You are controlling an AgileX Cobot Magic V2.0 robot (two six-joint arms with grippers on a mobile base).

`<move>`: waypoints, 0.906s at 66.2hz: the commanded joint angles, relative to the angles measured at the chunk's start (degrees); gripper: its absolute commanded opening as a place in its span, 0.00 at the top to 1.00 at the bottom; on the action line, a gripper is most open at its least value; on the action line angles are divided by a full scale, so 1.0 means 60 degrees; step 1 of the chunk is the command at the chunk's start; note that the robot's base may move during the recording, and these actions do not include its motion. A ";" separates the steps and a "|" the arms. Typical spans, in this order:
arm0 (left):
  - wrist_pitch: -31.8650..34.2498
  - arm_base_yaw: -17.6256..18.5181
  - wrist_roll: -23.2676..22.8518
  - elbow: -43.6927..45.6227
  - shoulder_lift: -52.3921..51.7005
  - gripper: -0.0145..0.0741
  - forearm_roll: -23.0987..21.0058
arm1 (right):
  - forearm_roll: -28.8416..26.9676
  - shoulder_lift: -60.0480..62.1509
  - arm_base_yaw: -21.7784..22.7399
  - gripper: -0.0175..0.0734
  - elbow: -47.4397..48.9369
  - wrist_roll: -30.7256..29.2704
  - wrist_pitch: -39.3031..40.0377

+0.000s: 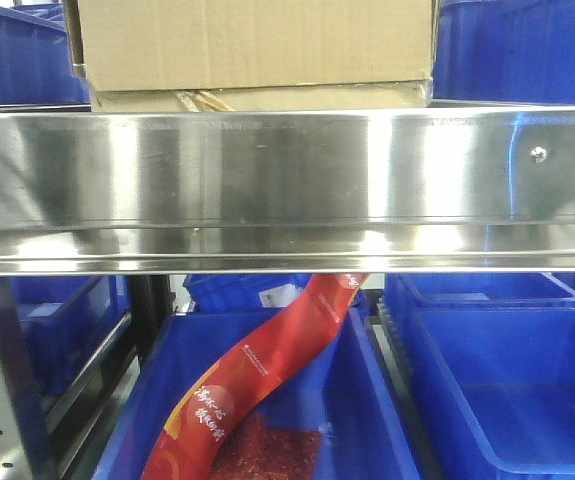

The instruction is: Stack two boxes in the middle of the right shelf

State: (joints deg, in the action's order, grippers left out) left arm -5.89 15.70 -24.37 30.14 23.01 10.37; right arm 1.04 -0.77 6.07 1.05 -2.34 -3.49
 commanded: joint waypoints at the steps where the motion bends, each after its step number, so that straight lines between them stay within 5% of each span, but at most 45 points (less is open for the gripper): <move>1: 0.0182 -0.0021 0.0022 -0.0012 -0.0069 0.96 0.0041 | -0.0046 0.0129 0.0061 0.99 -0.0175 0.0058 0.0401; 60: 0.0164 -0.0021 0.0022 -0.0012 -0.0088 0.96 0.0041 | -0.0046 0.0129 -0.0004 0.99 -0.0175 0.0769 0.0294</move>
State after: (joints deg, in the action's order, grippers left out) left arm -5.84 15.70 -24.37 30.10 22.74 10.37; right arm 0.90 -0.16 6.12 0.04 2.17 -3.26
